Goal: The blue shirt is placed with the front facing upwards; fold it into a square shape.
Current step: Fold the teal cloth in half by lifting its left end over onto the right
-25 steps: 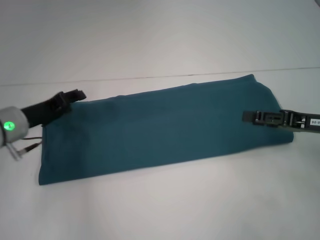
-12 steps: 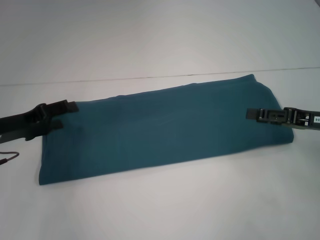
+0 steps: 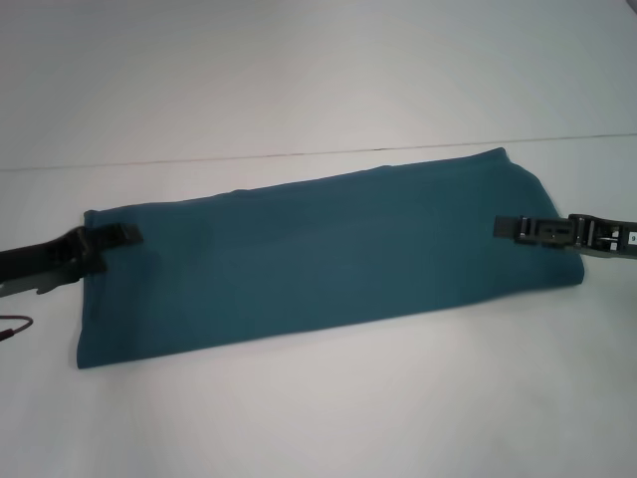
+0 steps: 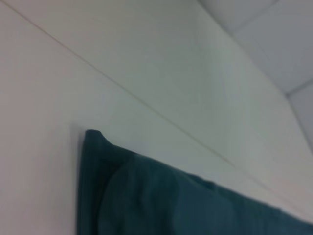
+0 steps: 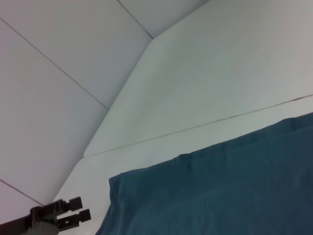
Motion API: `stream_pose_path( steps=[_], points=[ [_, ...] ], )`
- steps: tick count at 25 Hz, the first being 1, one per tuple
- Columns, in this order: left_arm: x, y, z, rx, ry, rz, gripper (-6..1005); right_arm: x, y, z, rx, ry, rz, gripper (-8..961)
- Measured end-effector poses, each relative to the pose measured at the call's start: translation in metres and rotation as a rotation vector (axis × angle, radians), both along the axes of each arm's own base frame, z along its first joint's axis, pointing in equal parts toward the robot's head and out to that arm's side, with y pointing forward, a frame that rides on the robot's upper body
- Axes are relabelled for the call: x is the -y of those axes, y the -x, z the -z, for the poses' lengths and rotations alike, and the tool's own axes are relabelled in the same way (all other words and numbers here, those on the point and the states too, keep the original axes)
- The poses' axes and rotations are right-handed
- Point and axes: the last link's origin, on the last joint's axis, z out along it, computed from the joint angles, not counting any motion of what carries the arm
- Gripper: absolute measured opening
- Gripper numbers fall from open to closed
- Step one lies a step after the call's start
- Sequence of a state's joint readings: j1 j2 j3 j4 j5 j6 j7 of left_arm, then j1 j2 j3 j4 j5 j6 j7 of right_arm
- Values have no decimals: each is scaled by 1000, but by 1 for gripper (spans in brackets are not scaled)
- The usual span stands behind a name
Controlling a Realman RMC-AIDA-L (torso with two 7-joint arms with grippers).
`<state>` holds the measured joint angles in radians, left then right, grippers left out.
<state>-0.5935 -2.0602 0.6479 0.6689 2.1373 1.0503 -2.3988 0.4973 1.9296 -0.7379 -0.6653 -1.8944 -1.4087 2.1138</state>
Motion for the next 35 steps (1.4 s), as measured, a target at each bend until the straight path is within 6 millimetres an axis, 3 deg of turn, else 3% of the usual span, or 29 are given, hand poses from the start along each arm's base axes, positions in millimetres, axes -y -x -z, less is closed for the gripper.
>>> stream_pose_path(
  steps=[8, 30, 35],
  points=[
    [-2, 1, -7, -182, 65, 81, 799, 0, -1, -2, 4, -3, 0, 703],
    [-9, 6, -12, -141, 100, -165, 799, -1, 0, -1, -1, 1, 3, 703],
    [-11, 4, -10, -170, 99, -142, 799, 0, -1, -1, 0, 1, 4, 704]
  ],
)
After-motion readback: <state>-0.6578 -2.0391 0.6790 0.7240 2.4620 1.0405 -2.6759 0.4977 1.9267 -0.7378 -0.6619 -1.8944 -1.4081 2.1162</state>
